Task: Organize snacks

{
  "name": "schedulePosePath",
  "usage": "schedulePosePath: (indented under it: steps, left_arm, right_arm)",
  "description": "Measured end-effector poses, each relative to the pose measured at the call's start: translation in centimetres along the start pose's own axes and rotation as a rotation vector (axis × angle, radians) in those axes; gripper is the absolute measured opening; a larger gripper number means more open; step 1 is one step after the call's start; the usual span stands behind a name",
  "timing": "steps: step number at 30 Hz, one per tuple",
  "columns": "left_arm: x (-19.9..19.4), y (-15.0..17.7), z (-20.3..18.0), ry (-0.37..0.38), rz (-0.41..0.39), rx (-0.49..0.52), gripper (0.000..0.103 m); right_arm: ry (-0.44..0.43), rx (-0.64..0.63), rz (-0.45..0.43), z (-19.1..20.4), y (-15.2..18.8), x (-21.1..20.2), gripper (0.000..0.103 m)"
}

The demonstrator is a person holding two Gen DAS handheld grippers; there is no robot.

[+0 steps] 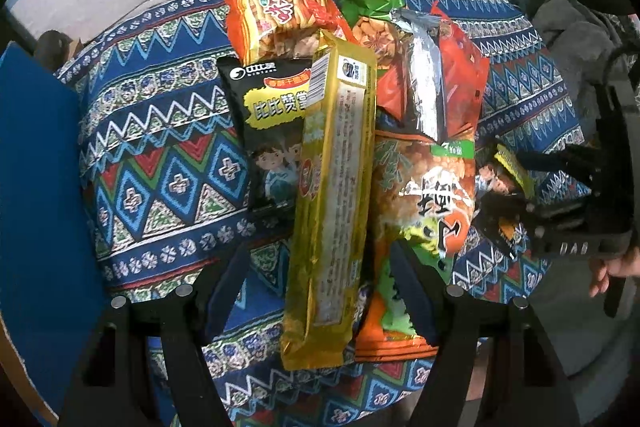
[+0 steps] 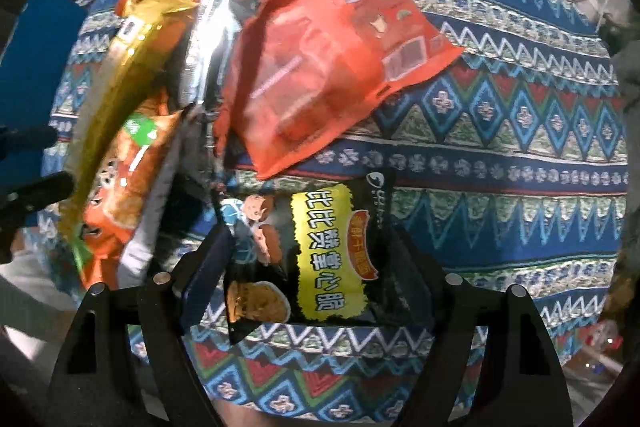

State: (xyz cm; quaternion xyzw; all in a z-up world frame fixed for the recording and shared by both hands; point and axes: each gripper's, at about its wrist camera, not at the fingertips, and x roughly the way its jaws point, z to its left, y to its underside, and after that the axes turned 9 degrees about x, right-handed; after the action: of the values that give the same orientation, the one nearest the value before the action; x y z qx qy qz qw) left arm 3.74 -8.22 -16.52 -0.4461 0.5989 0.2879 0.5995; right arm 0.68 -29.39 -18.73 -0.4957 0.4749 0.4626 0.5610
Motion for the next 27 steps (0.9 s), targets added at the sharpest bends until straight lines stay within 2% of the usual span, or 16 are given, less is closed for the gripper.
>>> schedulePosePath:
  steps: [4, 14, 18, 19, 22, 27]
  left_arm:
    - [1.0, -0.4, 0.4, 0.009, 0.011, -0.009, 0.074]
    - [3.6, -1.0, 1.6, 0.055, 0.023, -0.081, 0.074]
    - [3.9, -1.5, 0.8, 0.043, 0.007, -0.047, 0.072]
    - [3.9, -1.5, 0.6, 0.039, 0.005, -0.031, 0.069]
    - [4.2, -1.8, -0.7, -0.005, 0.005, 0.026, 0.039]
    - [4.4, -1.8, -2.0, -0.033, -0.008, 0.068, 0.033]
  right_arm:
    - [0.058, -0.064, 0.011, 1.1, 0.5, 0.9, 0.08]
    - [0.046, -0.051, 0.03, 1.3, -0.2, 1.8, 0.082]
    - [0.057, -0.073, 0.018, 1.6, 0.7, 2.2, 0.082]
    - [0.063, -0.083, 0.015, 1.7, 0.6, 2.1, 0.082]
    - [0.054, -0.092, 0.023, 2.3, 1.4, 2.2, 0.082]
    - [0.066, -0.125, 0.009, 2.7, 1.4, 2.5, 0.082]
